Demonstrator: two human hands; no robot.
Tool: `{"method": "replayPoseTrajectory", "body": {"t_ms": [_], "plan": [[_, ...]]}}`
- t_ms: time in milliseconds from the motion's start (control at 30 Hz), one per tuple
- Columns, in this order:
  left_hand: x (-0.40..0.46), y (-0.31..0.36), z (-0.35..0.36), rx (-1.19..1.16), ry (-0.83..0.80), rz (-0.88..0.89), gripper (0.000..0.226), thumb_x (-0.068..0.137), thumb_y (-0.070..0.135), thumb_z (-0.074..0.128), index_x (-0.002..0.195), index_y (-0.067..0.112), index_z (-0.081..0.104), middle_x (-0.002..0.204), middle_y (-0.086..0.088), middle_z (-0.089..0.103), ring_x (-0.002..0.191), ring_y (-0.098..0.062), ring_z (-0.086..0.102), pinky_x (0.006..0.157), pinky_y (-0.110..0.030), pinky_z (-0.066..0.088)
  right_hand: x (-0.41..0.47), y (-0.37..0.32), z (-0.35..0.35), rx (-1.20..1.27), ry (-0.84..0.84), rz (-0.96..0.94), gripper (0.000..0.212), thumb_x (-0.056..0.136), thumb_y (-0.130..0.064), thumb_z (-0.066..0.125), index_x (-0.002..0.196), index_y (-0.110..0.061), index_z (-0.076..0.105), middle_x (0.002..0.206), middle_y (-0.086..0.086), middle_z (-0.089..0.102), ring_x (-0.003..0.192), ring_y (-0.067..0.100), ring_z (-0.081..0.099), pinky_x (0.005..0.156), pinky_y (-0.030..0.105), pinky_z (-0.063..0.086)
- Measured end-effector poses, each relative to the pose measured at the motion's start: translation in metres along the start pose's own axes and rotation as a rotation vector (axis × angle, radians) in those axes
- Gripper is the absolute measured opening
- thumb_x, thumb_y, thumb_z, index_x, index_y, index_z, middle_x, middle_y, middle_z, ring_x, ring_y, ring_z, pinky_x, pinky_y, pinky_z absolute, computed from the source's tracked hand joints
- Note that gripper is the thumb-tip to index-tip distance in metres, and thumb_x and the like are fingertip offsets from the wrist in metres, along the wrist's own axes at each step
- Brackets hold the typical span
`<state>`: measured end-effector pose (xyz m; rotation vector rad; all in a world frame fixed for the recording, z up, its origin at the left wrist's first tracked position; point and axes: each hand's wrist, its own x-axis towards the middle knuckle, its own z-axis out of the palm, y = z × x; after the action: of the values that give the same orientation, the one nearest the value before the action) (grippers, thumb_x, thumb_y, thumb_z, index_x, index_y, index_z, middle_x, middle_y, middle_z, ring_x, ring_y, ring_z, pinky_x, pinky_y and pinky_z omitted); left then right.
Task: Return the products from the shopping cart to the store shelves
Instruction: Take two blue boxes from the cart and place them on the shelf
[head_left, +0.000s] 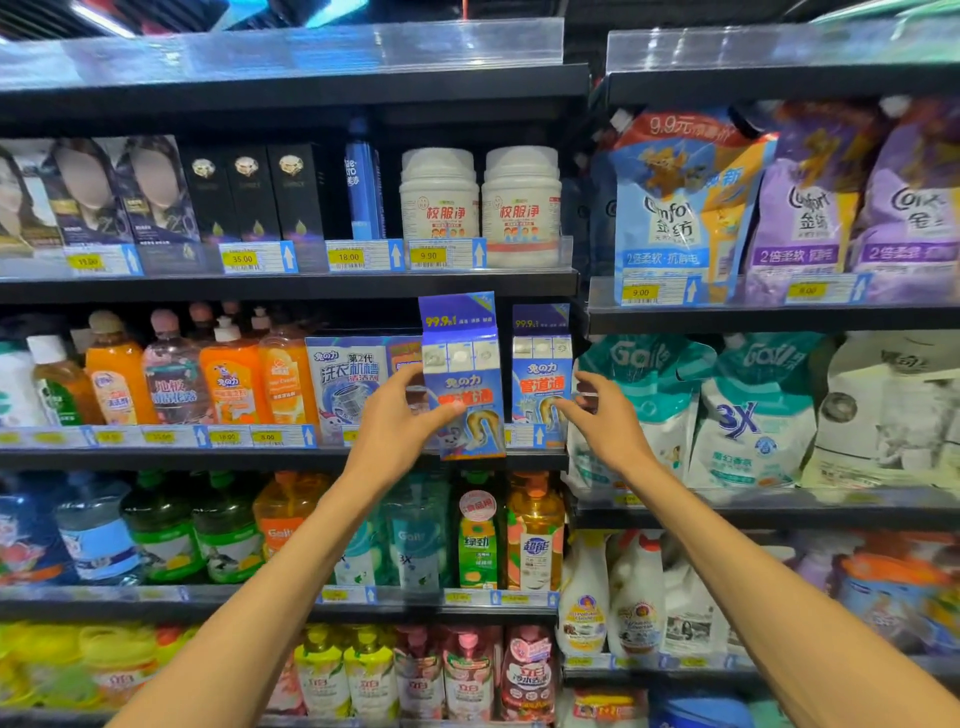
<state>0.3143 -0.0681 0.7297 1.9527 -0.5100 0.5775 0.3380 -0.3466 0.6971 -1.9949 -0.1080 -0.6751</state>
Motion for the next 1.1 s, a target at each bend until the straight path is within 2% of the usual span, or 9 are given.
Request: {"method": "replayPoseTrajectory", "body": {"t_ms": [67,133,233,333,567,667,767,967,1100], "plan": [[0.011,0.008,0.004,0.014,0.016,0.020,0.051,0.084,0.037,0.079,0.128,0.024,0.057,0.118,0.012,0.068,0.103,0.000,0.063,0.079,-0.013,0.049,-0.007,-0.004,-0.001,-0.027,0.074,-0.033,0.047,0.091,-0.028,0.070,0.132,-0.014,0.052,0.126,0.003,0.051,0.111,0.012,0.056,0.085,0.021,0.052],[0.017,0.014,0.006,0.034,0.011,0.023,0.052,0.084,0.036,0.079,0.130,0.024,0.056,0.118,0.013,0.066,0.098,0.005,0.061,0.071,-0.005,0.043,-0.016,-0.013,-0.001,-0.010,0.115,-0.095,0.039,0.092,-0.029,0.068,0.126,-0.016,0.055,0.121,0.000,0.052,0.108,0.008,0.056,0.090,0.026,0.053],[0.021,0.015,0.009,0.057,-0.009,0.035,0.055,0.083,0.036,0.079,0.131,0.021,0.056,0.118,0.011,0.066,0.094,0.011,0.059,0.066,-0.001,0.044,-0.024,-0.038,0.000,0.067,-0.049,-0.196,0.040,0.093,-0.038,0.065,0.130,-0.023,0.057,0.121,-0.007,0.059,0.109,0.001,0.058,0.091,0.023,0.052],[0.022,0.012,0.011,0.052,-0.025,0.051,0.060,0.082,0.039,0.080,0.133,0.021,0.056,0.123,0.007,0.068,0.104,0.000,0.063,0.076,-0.006,0.045,-0.020,-0.062,0.006,0.103,-0.215,-0.218,0.052,0.090,-0.048,0.066,0.137,-0.033,0.051,0.126,-0.013,0.059,0.111,0.000,0.059,0.088,0.019,0.052],[0.017,-0.003,-0.010,-0.044,-0.039,0.013,0.063,0.086,0.035,0.077,0.142,0.022,0.050,0.125,0.008,0.064,0.110,-0.003,0.064,0.083,-0.015,0.054,-0.002,-0.073,0.028,0.123,-0.179,-0.222,0.051,0.087,-0.049,0.070,0.130,-0.027,0.057,0.118,-0.009,0.068,0.106,0.011,0.065,0.086,0.045,0.059],[-0.002,-0.026,-0.031,-0.089,-0.010,-0.074,0.056,0.089,0.034,0.073,0.140,0.024,0.051,0.123,0.010,0.064,0.107,0.002,0.062,0.077,-0.008,0.052,0.002,-0.075,0.034,0.117,-0.125,-0.219,0.049,0.089,-0.044,0.069,0.132,-0.024,0.056,0.119,-0.011,0.067,0.107,0.005,0.063,0.087,0.034,0.058],[-0.025,-0.054,-0.046,-0.042,-0.009,-0.134,0.051,0.090,0.035,0.073,0.136,0.024,0.055,0.126,0.010,0.065,0.109,0.000,0.063,0.091,-0.024,0.055,0.009,-0.076,0.039,0.100,-0.073,-0.214,0.045,0.092,-0.037,0.068,0.132,-0.021,0.054,0.120,-0.011,0.066,0.104,-0.004,0.062,0.079,0.014,0.052],[-0.038,-0.080,-0.051,0.012,-0.048,-0.158,0.043,0.089,0.035,0.073,0.130,0.027,0.060,0.122,0.012,0.068,0.107,0.001,0.065,0.088,-0.023,0.053,0.022,-0.070,0.054,0.011,-0.016,-0.205,0.049,0.091,-0.033,0.069,0.133,-0.013,0.055,0.121,0.001,0.058,0.103,0.004,0.059,0.075,0.005,0.047],[-0.040,-0.085,-0.046,-0.001,-0.058,-0.169,0.041,0.090,0.032,0.073,0.128,0.027,0.061,0.117,0.011,0.070,0.104,0.004,0.066,0.093,-0.027,0.055,0.024,-0.064,0.064,-0.079,0.006,-0.222,0.051,0.090,-0.036,0.070,0.134,-0.014,0.056,0.124,0.002,0.058,0.110,0.010,0.059,0.089,0.022,0.051]]}}
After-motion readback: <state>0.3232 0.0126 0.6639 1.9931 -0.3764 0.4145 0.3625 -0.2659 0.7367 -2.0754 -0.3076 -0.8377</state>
